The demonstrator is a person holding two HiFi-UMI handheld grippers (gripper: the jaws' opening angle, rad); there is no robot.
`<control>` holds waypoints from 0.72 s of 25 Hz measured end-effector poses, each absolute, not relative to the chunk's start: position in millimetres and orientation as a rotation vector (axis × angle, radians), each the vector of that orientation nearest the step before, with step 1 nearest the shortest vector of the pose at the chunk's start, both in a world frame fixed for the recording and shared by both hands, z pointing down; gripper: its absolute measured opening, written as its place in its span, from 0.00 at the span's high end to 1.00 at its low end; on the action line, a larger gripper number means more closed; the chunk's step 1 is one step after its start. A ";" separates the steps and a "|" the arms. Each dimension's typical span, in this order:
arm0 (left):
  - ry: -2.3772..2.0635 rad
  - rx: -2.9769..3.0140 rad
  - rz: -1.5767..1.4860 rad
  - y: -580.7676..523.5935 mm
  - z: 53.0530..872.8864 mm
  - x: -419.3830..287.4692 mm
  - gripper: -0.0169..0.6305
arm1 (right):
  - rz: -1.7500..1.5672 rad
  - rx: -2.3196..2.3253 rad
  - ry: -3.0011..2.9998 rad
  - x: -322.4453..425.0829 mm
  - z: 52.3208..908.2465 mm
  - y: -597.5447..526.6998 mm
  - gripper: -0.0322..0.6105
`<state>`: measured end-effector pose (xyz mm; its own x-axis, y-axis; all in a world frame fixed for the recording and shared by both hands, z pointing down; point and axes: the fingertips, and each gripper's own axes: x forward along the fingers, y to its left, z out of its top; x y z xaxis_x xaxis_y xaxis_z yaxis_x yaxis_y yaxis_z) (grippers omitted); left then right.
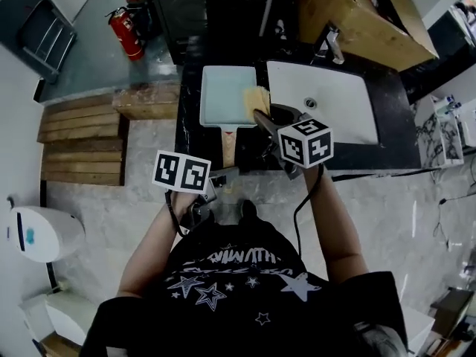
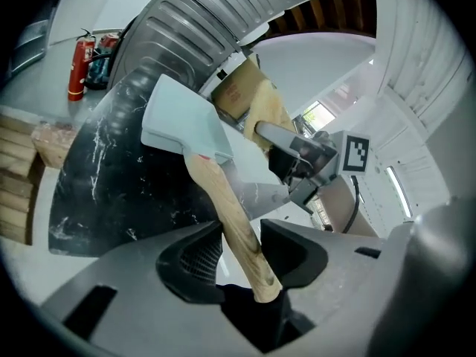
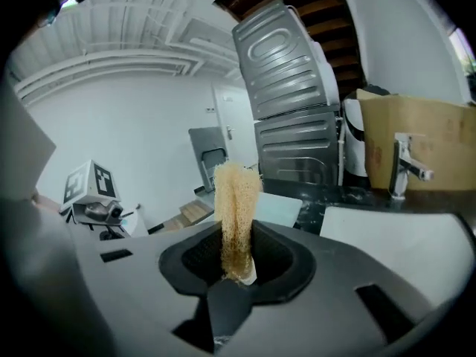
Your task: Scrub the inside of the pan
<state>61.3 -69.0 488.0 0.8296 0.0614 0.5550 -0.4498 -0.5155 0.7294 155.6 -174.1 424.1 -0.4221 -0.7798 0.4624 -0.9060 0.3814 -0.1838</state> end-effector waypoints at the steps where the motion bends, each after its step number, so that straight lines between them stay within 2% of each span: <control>1: -0.297 2.013 0.643 -69.3 488.0 61.2 0.72 | 0.565 1.437 -2.339 153.8 423.7 -183.6 0.81; 18: -0.433 1.981 0.624 -72.5 488.0 59.7 0.73 | 0.059 0.916 -1.899 118.5 491.3 -318.3 0.81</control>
<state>59.7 -72.5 488.0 0.8047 -0.0397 0.5923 -0.5411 -0.4595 0.7043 118.5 -318.3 491.3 -0.2276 -0.5674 0.7914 -0.6158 0.7135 0.3344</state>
